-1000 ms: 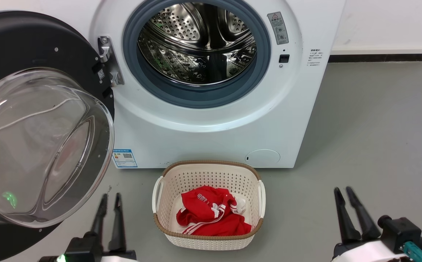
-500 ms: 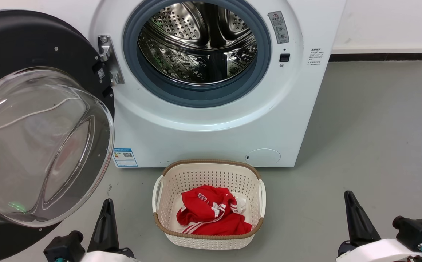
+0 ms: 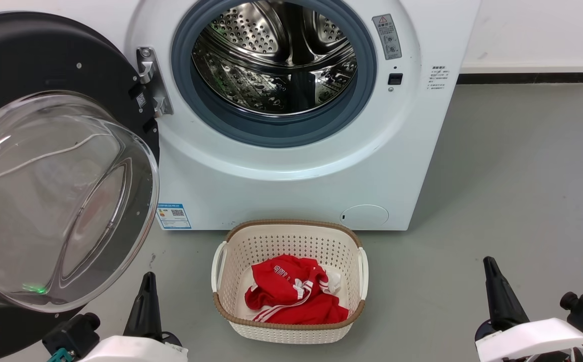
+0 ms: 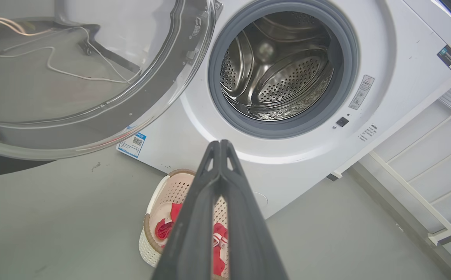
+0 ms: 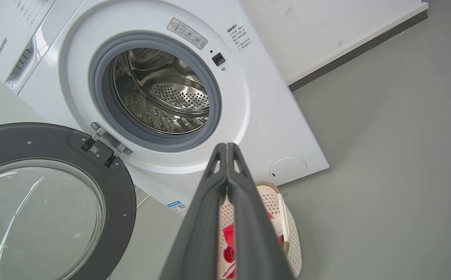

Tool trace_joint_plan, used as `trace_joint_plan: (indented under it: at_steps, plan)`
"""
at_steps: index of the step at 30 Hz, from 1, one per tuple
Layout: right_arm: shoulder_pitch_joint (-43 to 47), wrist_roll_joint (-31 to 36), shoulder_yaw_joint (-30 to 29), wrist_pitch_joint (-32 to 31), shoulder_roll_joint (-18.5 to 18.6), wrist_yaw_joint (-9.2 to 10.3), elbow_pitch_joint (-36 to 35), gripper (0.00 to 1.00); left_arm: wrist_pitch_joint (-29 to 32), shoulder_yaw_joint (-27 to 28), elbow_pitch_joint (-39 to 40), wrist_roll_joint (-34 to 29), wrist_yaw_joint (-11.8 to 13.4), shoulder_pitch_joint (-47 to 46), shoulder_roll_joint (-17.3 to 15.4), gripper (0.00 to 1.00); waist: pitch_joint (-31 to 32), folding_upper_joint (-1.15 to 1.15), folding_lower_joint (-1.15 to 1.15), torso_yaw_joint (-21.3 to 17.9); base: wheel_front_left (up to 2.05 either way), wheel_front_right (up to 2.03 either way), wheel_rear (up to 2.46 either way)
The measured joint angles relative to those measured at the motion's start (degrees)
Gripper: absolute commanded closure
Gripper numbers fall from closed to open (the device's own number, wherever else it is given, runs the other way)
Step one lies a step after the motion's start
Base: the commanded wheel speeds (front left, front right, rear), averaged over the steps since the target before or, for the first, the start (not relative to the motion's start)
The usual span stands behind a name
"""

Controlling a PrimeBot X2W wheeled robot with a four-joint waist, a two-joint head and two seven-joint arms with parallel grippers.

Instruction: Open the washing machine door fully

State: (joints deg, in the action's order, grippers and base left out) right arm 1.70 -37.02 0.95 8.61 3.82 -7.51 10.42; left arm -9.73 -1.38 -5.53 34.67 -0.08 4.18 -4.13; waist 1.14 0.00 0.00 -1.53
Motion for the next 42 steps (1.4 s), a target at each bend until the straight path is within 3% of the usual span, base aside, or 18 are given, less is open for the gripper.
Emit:
trace_joint_plan:
  at_steps: [21,42]
  plan:
    - [-1.94,-17.09,-1.13,-3.64,0.41,0.01,0.97,1.0,3.79,1.05,-2.35,18.04,-2.04,-2.75,-0.58,1.0,-0.29,0.0,0.0,0.33,0.0,0.0,0.0]
    - [-3.98,-30.63,-2.42,-6.78,0.54,0.02,1.77,1.0,7.05,2.2,-4.33,32.31,-3.9,-5.08,-0.67,1.0,-0.57,0.0,0.0,0.65,0.0,0.0,0.0]
